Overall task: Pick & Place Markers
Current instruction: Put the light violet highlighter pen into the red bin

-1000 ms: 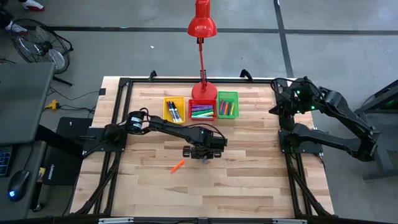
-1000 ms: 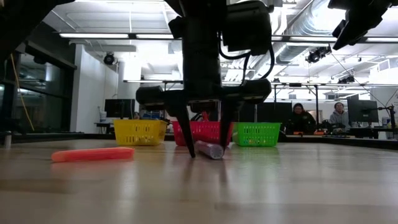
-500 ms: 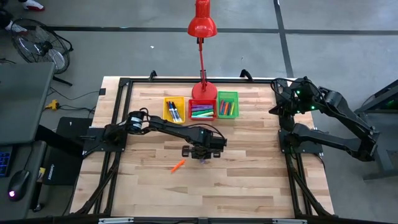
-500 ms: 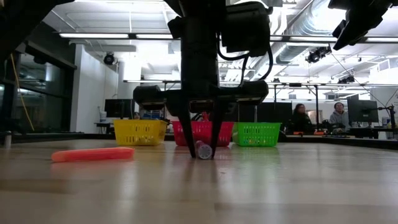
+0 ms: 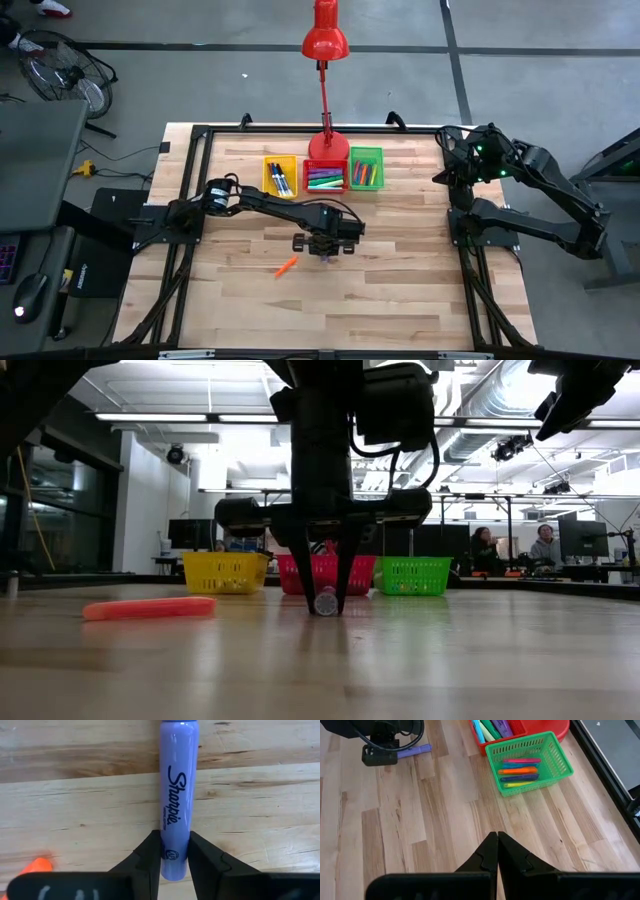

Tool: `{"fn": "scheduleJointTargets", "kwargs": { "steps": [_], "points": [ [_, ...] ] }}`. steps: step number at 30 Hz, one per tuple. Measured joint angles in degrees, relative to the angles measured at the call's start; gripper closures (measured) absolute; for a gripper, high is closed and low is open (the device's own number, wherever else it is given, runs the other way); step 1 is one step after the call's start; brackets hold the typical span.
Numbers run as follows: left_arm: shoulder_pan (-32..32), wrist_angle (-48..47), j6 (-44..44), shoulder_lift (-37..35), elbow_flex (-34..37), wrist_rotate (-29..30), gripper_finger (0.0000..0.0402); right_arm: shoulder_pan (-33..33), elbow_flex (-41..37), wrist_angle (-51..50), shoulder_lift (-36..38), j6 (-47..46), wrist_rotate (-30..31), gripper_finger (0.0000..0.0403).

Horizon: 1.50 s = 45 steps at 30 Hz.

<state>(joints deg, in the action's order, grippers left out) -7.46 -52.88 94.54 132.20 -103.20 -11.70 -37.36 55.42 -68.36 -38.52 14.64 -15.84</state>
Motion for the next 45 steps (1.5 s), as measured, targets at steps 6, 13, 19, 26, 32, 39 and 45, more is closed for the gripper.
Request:
{"fn": "scheduleJointTargets", "kwargs": {
  "steps": [6, 13, 19, 26, 32, 39, 45],
  "points": [
    [0.0, -0.7, -1.0, 0.0, 0.0, 0.7, 0.0327, 0.0, 0.0, -0.1, 0.0, 0.0, 0.0, 0.0403],
    [0.3, -2.5, -7.2, 0.1, -1.5, 1.5, 0.0331, 0.0, 0.0, -0.1, 0.0, 0.5, -0.7, 0.0403],
    [0.4, -6.6, -13.8, 0.7, -7.1, 5.8, 0.0331, 0.0, 0.0, -0.1, 0.0, 0.9, -0.7, 0.0403],
    [1.5, -7.1, -20.2, 0.0, -7.7, 9.4, 0.0332, 0.0, 0.0, -0.1, 0.0, 0.9, -0.9, 0.0403],
    [2.5, -9.8, -26.0, -1.9, -7.6, 7.8, 0.0332, 1.1, 0.0, -0.1, 0.0, 0.9, -1.0, 0.0403],
    [4.2, -14.3, -32.4, -6.2, -7.9, 6.9, 0.0332, 1.8, 0.0, -0.1, 0.0, 0.9, -1.0, 0.0403],
    [6.5, -18.5, -35.7, -9.9, -8.3, 9.6, 0.0332, 1.8, 0.0, -0.2, 0.0, 2.0, -0.8, 0.0403]
  ]
}}
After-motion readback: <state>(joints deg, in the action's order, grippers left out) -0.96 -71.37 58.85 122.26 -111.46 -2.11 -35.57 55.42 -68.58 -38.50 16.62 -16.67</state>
